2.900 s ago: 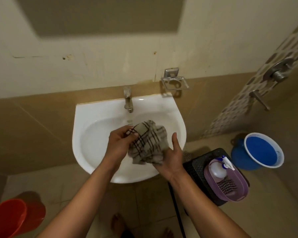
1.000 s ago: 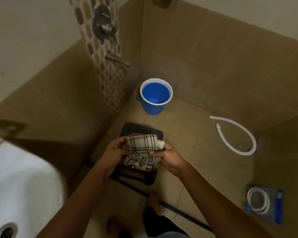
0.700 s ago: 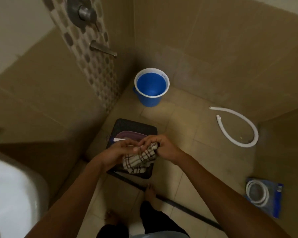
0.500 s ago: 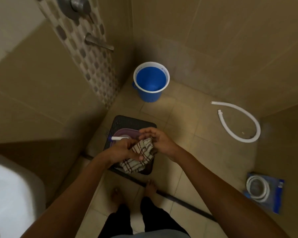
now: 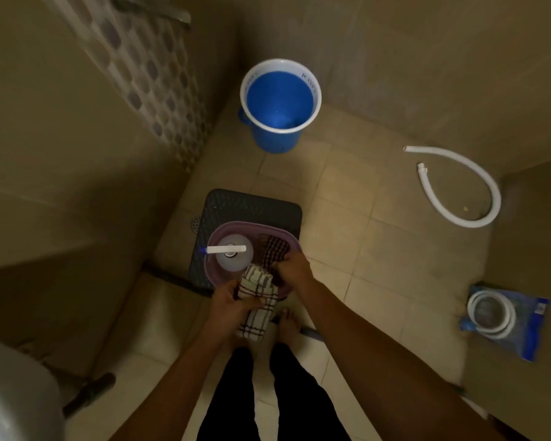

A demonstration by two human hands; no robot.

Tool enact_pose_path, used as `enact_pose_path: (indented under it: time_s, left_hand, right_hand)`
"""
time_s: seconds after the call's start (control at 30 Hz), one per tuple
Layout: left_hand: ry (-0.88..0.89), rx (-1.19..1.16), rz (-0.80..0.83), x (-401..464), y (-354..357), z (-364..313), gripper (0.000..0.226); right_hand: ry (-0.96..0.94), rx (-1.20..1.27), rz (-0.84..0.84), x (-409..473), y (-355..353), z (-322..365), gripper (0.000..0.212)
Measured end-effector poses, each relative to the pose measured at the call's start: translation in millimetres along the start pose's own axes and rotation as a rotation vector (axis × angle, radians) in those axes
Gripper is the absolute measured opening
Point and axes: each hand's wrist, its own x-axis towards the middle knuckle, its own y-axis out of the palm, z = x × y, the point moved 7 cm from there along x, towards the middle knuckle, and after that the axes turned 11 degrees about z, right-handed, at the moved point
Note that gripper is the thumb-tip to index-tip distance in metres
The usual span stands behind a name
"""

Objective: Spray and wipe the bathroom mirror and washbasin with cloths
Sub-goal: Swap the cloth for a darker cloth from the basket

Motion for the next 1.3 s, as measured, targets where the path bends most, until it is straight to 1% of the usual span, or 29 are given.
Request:
enact_pose_path:
  time_s: [0.07,0.13,0.2,0.33,0.43,0.5,0.57,0.63,0.77,0.87,0.97,1.13,1.23,1.3]
  left_hand:
    - [-0.013,-0.014,-0.012,9,-6,9,0.033]
    - [-0.011,-0.035,-0.012,16,-11,14,0.032]
    - [-0.012,-0.057,-0.013,21,-15,17,0.031]
    - [-0.026,-0.069,-0.003,25,-19,19,0.031]
    - [-0.039,-0.09,-0.008,26,-25,24,0.03]
    - [-0.054,-0.089,-0.008,25,-28,27,0.031]
    - [-0.06,-0.085,0.001,24,-29,28,0.031]
    - [-0.064,-0.086,0.003,23,-30,28,0.032]
    - [-0.073,-0.071,-0.01,18,-31,25,0.033]
    - [-0.083,-0.074,-0.017,10,-32,20,0.033]
    - [-0.091,-0.078,-0.032,1,-31,14,0.035]
    - [-0.086,-0.056,-0.066,4,-18,4,0.034]
    - [-0.071,-0.012,-0.036,21,2,-1,0.042]
    - [-0.063,0.021,-0.022,37,15,-4,0.044]
  right_hand:
    - [0.046,0.043,0.017,21,11,-2,0.026]
    - [0.098,0.063,-0.003,40,18,-6,0.029]
    - [0.132,0.032,-0.008,55,24,-9,0.036]
    - [0.194,0.012,-0.079,70,33,-22,0.051]
    - [0.209,-0.017,-0.102,80,41,-28,0.053]
    - [0.223,-0.002,-0.107,80,42,-28,0.049]
    - [0.245,0.034,-0.102,79,41,-29,0.046]
    - [0.244,0.11,-0.103,75,40,-30,0.05]
    - [0.187,0.241,-0.09,58,41,-24,0.057]
    - [0.081,0.271,-0.121,34,29,-13,0.063]
    - [-0.01,0.248,-0.17,1,9,-8,0.066]
    - [-0.088,0.376,-0.245,-59,-26,-25,0.074]
    - [-0.096,0.435,-0.279,-90,-47,-43,0.06]
    - [-0.095,0.472,-0.292,-104,-56,-55,0.056]
